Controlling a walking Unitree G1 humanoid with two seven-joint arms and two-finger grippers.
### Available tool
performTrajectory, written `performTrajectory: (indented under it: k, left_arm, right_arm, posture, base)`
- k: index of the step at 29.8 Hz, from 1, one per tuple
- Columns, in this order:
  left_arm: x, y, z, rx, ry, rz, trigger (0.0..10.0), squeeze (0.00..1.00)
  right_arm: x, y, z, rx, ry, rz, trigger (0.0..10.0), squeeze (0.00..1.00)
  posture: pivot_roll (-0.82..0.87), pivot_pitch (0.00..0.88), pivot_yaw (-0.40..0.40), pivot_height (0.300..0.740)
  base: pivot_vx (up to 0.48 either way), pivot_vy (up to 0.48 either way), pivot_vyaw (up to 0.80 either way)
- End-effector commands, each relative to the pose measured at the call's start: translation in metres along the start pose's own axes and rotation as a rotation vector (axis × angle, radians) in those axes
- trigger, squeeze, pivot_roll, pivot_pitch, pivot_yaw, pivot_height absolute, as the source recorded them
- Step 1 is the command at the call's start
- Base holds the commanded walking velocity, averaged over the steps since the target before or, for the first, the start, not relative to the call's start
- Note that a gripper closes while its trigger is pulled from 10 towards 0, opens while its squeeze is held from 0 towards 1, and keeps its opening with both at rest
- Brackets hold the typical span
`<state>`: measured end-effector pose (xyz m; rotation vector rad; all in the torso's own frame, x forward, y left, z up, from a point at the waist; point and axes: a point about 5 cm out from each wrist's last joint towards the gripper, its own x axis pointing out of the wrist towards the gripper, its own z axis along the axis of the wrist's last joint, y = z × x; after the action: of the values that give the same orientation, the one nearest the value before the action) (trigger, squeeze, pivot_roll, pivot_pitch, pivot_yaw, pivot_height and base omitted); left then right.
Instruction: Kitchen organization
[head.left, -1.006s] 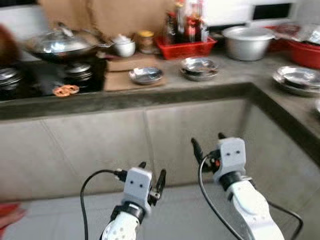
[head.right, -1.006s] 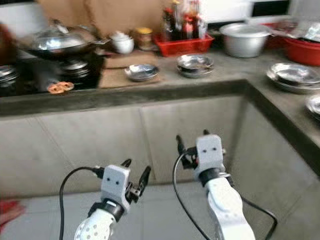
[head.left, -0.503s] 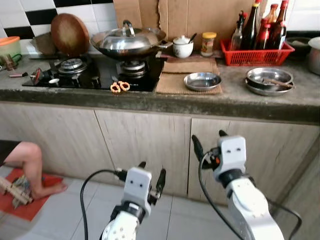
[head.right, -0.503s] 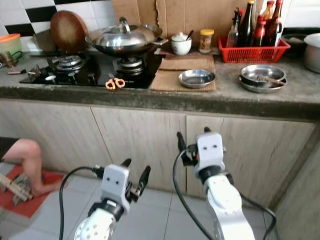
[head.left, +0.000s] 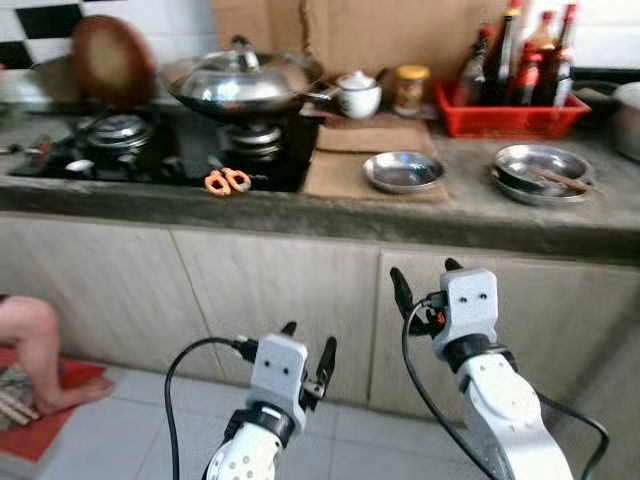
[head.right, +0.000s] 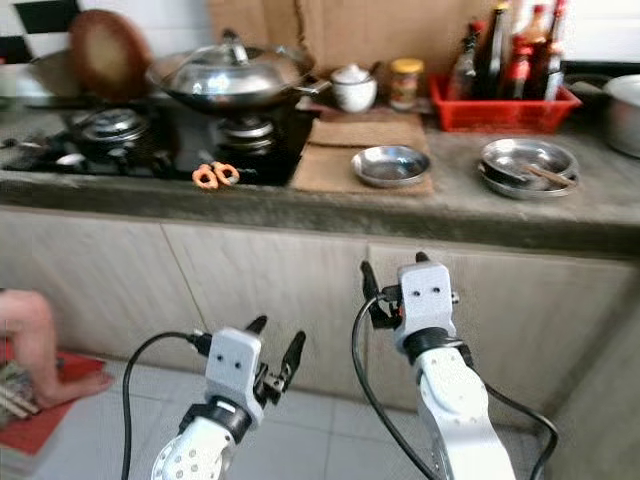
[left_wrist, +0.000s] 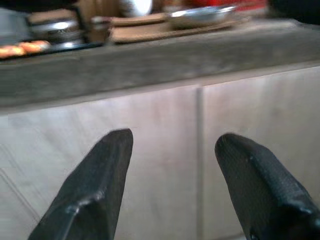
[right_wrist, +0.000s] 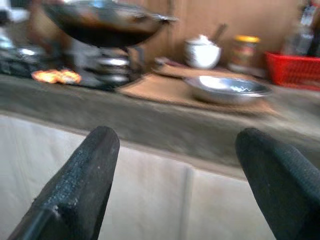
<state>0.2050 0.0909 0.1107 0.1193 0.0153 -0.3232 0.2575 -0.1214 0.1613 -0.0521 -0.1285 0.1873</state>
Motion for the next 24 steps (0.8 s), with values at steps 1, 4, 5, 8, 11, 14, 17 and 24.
performTrajectory:
  k: [1,4,5,8,11,14,17,24]
  left_arm:
    - [0.0012,-0.0001,0.0014,0.0,-0.006,0.0,10.0,0.0]
    - [0.0023,-0.0008,0.0016,-0.001,-0.01,0.0,10.0,0.0]
    - [0.0028,-0.0015,0.0018,-0.001,-0.011,-0.002,10.0,0.0]
    - [0.0034,-0.002,0.0018,-0.001,-0.013,-0.003,10.0,0.0]
    - [0.0035,-0.0018,0.0017,-0.002,-0.015,-0.003,10.0,0.0]
    - [0.0036,-0.0016,0.0018,-0.003,-0.015,-0.002,10.0,0.0]
    - [0.0039,-0.0015,0.002,-0.004,-0.015,-0.001,10.0,0.0]
    - [0.0044,-0.0013,0.002,-0.004,-0.016,0.0,10.0,0.0]
  right_arm:
    - [0.001,-0.0004,0.0035,-0.006,-0.015,0.006,10.0,0.0]
    - [0.0014,-0.0006,0.0035,-0.005,-0.017,0.006,10.0,0.0]
    - [0.0016,-0.0006,0.0036,-0.005,-0.018,0.007,10.0,0.0]
    - [0.0023,-0.0005,0.0038,-0.007,-0.02,0.01,10.0,0.0]
    - [0.0027,-0.0006,0.0042,-0.007,-0.022,0.009,10.0,0.0]
    - [0.0029,-0.0006,0.0046,-0.007,-0.023,0.007,10.0,0.0]
    - [0.0031,-0.0006,0.0049,-0.005,-0.024,0.005,10.0,0.0]
    - [0.0045,-0.0016,0.0055,0.008,-0.027,-0.007,10.0,0.0]
  posture:
    - [0.02,0.015,-0.012,0.74]
    - [0.01,0.008,-0.013,0.74]
    - [0.01,0.005,-0.014,0.74]
    - [0.01,0.004,-0.013,0.74]
    - [0.01,0.007,-0.013,0.74]
    - [0.01,0.011,-0.013,0.74]
    - [0.01,0.014,-0.013,0.74]
    - [0.01,0.022,-0.011,0.74]
  base:
    - [0.394,0.0,0.0]
    - [0.401,0.0,0.0]
    - [0.409,0.0,0.0]
    - [0.416,0.0,0.0]
    - [0.426,0.0,0.0]
    - [0.431,0.0,0.0]
    - [0.433,0.0,0.0]
    - [0.429,0.0,0.0]
